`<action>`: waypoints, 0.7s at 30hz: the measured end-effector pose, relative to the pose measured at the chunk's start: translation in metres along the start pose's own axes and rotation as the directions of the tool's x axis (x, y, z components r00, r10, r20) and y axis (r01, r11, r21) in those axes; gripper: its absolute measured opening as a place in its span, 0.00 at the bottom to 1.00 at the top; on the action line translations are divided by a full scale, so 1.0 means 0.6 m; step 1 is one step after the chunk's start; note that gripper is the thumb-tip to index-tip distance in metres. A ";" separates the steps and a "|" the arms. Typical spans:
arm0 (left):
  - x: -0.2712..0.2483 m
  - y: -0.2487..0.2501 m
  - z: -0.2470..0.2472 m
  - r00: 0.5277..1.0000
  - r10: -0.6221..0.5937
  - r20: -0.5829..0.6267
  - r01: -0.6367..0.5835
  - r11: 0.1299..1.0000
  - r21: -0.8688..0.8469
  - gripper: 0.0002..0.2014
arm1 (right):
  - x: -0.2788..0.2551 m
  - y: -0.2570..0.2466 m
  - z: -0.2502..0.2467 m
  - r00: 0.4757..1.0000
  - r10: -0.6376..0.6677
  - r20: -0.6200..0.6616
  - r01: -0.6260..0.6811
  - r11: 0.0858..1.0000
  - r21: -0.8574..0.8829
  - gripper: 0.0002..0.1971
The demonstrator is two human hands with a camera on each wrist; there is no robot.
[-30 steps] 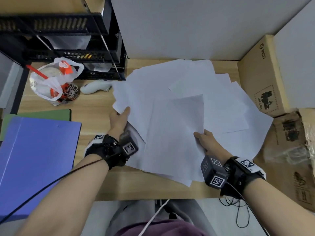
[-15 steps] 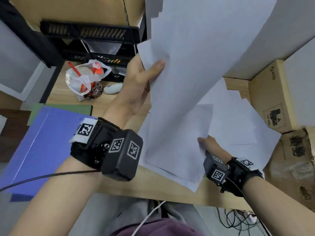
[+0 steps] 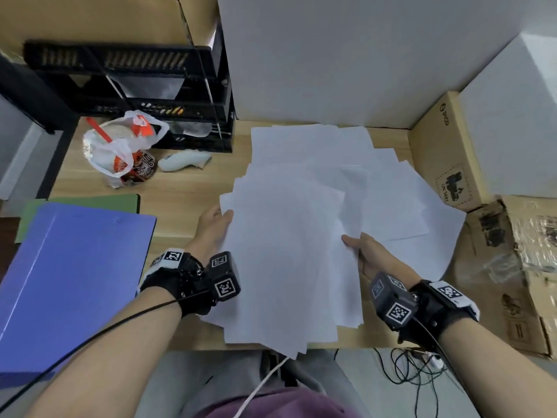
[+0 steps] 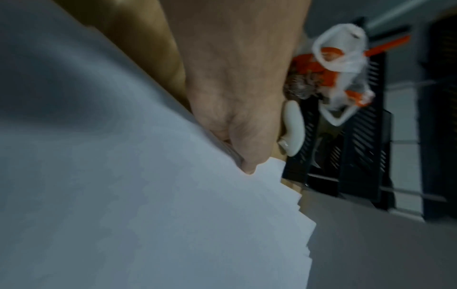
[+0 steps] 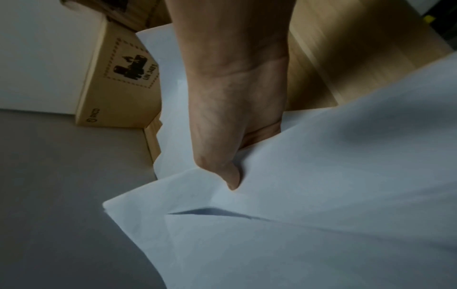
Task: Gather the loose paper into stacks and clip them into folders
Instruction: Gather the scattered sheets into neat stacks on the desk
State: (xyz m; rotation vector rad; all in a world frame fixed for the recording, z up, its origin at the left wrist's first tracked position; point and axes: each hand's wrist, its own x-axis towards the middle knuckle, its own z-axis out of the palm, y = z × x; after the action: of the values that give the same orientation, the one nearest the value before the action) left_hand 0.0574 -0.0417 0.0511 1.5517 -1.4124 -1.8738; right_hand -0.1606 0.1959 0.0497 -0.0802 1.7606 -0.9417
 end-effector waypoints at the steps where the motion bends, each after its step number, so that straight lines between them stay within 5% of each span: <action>1: -0.001 -0.007 0.003 0.999 -0.041 -0.023 0.040 0.999 -0.027 0.03 | 0.009 0.009 0.002 1.000 0.031 0.004 -0.031 0.999 -0.014 0.28; 5: 0.000 -0.047 -0.003 0.946 -0.275 0.173 0.285 0.958 -0.032 0.30 | 0.005 0.002 0.038 0.998 0.061 -0.017 -0.059 0.993 0.100 0.33; 8: -0.004 -0.054 0.001 0.940 -0.247 0.234 0.239 0.969 0.062 0.18 | -0.013 -0.020 0.067 0.998 0.041 0.040 -0.051 0.950 0.307 0.23; 11: -0.005 -0.031 0.014 0.982 -0.128 0.137 0.127 0.992 0.019 0.16 | -0.023 -0.049 0.077 0.990 -0.014 0.143 -0.052 0.892 0.449 0.25; 15: -0.026 0.064 0.042 0.989 0.115 0.094 -0.106 0.990 -0.097 0.15 | -0.045 -0.124 0.084 0.963 -0.271 -0.004 0.269 0.955 0.125 0.18; 18: -0.070 0.165 0.060 0.916 0.396 0.065 -0.388 0.915 -0.114 0.16 | -0.095 -0.202 0.086 0.844 -0.523 -0.123 0.531 0.847 0.039 0.21; 21: -0.122 0.240 0.049 0.818 0.573 0.050 -0.551 0.805 -0.222 0.14 | -0.148 -0.256 0.075 0.723 -0.667 -0.178 0.690 0.707 0.156 0.17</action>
State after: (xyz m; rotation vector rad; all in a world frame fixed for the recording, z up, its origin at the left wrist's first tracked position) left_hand 0.0107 -0.0382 0.2087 0.8071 -1.4716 -1.6760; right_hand -0.1449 0.1085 0.2096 -0.5917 1.7322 -1.6987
